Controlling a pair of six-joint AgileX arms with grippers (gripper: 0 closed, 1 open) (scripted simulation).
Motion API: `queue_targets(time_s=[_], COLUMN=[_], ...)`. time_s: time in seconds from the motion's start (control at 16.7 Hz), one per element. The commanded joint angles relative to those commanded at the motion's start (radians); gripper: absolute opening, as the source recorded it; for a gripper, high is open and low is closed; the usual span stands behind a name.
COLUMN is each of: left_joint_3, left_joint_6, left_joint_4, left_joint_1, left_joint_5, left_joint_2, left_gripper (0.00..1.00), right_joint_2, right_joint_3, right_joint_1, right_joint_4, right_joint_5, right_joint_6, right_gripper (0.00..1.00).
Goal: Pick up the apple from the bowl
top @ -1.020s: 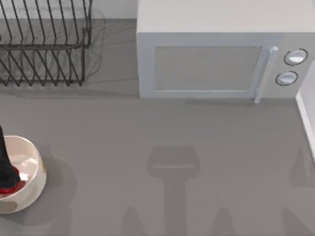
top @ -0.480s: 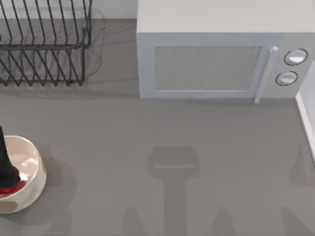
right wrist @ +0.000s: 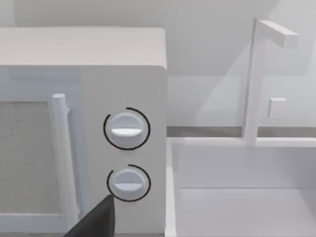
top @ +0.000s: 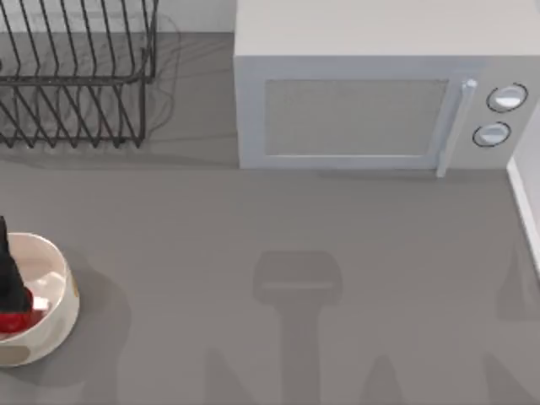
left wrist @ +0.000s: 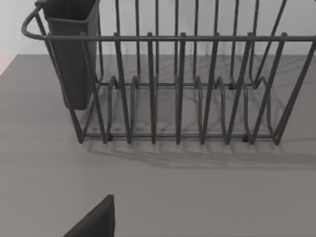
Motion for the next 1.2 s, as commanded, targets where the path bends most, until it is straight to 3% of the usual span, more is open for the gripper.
queue_targets(time_s=[0.78,1.2], left_joint_3=[0.738,0.881], left_joint_6=[0.043,0.051], left_joint_4=[-0.742,-0.887], left_joint_1=[0.029,0.034], left_joint_5=[0.000,0.000], left_joint_2=[1.125,1.339], left_gripper=[1.00,1.00], right_joint_2=[0.000,0.000], right_joint_3=[0.000,0.000], right_joint_1=[0.000,0.000], right_joint_4=[0.000,0.000], right_joint_5=[0.000,0.000], right_joint_6=[0.000,0.000], right_gripper=[1.00,1.00])
